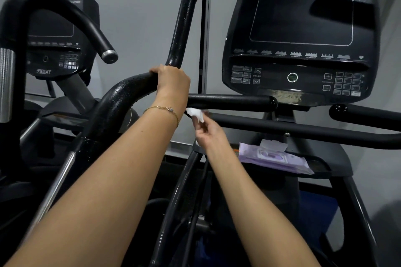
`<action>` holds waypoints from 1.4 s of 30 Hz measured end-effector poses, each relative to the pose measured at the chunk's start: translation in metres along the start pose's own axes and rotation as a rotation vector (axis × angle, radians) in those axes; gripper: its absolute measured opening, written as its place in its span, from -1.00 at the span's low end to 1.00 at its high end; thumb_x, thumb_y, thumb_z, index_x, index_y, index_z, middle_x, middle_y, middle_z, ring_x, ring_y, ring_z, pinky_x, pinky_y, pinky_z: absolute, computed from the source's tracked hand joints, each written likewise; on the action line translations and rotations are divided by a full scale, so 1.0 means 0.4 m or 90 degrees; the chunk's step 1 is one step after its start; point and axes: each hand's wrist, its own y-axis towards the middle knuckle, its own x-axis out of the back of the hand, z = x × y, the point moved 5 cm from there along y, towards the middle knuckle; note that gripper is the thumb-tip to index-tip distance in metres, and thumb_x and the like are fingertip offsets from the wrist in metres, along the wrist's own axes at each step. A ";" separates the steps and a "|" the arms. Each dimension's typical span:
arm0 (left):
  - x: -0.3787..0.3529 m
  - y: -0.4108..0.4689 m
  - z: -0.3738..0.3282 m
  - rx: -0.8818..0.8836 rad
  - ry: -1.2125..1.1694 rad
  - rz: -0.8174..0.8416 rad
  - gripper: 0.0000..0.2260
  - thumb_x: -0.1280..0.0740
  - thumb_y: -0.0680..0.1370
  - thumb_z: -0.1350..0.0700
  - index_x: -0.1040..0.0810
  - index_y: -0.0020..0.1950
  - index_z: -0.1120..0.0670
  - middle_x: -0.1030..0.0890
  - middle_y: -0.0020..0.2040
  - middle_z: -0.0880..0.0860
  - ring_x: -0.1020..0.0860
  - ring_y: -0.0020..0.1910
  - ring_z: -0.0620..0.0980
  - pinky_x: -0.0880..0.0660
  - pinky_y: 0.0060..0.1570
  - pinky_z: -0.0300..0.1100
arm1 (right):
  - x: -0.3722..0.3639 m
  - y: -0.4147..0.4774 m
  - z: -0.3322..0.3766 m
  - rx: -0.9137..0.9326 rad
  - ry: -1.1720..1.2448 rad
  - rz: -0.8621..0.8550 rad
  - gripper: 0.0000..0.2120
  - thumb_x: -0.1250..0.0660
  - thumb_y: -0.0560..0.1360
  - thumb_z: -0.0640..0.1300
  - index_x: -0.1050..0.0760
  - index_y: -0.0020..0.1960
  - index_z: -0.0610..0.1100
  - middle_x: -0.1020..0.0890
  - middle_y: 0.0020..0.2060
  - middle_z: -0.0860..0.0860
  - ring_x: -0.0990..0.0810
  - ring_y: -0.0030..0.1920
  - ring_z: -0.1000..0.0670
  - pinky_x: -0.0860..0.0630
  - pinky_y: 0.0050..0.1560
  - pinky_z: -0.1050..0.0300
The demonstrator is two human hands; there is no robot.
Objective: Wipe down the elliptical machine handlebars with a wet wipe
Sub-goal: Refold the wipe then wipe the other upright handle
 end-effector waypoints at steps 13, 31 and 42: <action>-0.012 0.006 -0.002 0.024 0.020 -0.020 -0.72 -0.24 0.54 0.25 -0.48 0.25 0.22 -0.59 0.12 0.16 -0.53 0.14 0.18 -0.47 0.17 0.08 | -0.170 -0.316 0.352 0.831 -1.120 0.024 -0.76 -0.24 0.52 -0.31 -0.58 0.13 -0.18 -0.58 -0.02 -0.02 -0.55 -0.01 0.08 -0.37 -0.04 0.38; -0.018 0.016 -0.003 0.047 0.007 -0.042 -0.71 -0.21 0.53 0.28 -0.49 0.25 0.19 -0.58 0.11 0.12 -0.52 0.11 0.14 -0.47 0.10 -0.01 | -0.251 -0.053 0.197 0.373 -1.517 0.274 -0.69 -0.28 0.51 0.07 -0.66 -0.02 -0.13 -0.68 -0.07 -0.13 -0.60 -0.11 -0.03 -0.47 -0.16 0.18; -0.016 0.017 0.000 0.064 -0.013 -0.042 -0.73 -0.21 0.54 0.29 -0.50 0.23 0.19 -0.58 0.10 0.11 -0.52 0.11 0.15 -0.46 0.09 -0.01 | -0.270 -0.041 0.150 0.517 -1.608 0.269 -0.70 -0.24 0.54 0.04 -0.65 -0.01 -0.14 -0.68 -0.07 -0.15 -0.61 -0.07 -0.17 -0.54 -0.01 0.05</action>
